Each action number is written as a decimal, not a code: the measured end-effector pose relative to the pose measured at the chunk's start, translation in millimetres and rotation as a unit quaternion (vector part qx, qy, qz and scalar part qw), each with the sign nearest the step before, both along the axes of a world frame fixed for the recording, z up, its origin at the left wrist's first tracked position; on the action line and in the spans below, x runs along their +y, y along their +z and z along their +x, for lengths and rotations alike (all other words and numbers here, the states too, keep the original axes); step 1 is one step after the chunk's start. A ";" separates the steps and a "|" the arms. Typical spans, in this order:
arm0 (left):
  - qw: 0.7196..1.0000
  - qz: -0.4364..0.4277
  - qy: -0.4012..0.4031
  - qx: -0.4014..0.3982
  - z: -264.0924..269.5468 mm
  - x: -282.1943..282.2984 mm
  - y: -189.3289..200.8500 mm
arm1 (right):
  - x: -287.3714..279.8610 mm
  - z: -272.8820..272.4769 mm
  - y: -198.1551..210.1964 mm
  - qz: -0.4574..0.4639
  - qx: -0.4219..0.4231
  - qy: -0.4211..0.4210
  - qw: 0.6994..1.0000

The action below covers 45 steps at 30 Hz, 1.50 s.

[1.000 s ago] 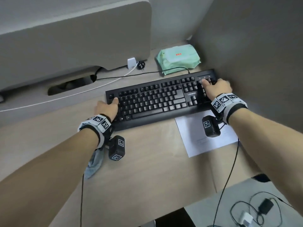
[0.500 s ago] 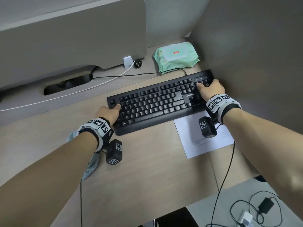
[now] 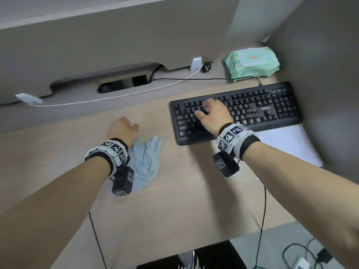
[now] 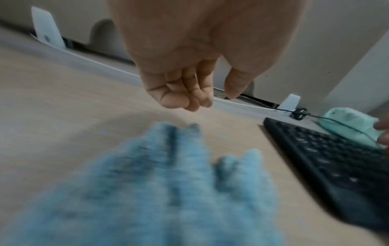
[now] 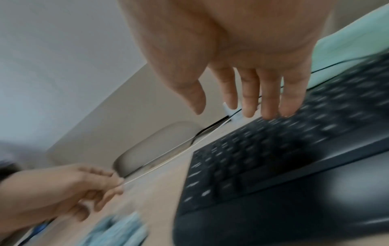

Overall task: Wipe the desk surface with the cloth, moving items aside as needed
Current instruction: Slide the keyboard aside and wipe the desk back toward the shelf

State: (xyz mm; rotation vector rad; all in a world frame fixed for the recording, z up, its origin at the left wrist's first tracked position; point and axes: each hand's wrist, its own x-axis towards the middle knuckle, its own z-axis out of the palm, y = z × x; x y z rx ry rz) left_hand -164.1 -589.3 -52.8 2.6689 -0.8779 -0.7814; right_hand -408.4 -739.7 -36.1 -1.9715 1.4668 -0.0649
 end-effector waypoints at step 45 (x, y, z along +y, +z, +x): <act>0.952 0.118 -0.271 -0.080 148.0 167.5 -22.9 | 147.5 240.5 -48.7 -0.077 0.174 0.325 0.926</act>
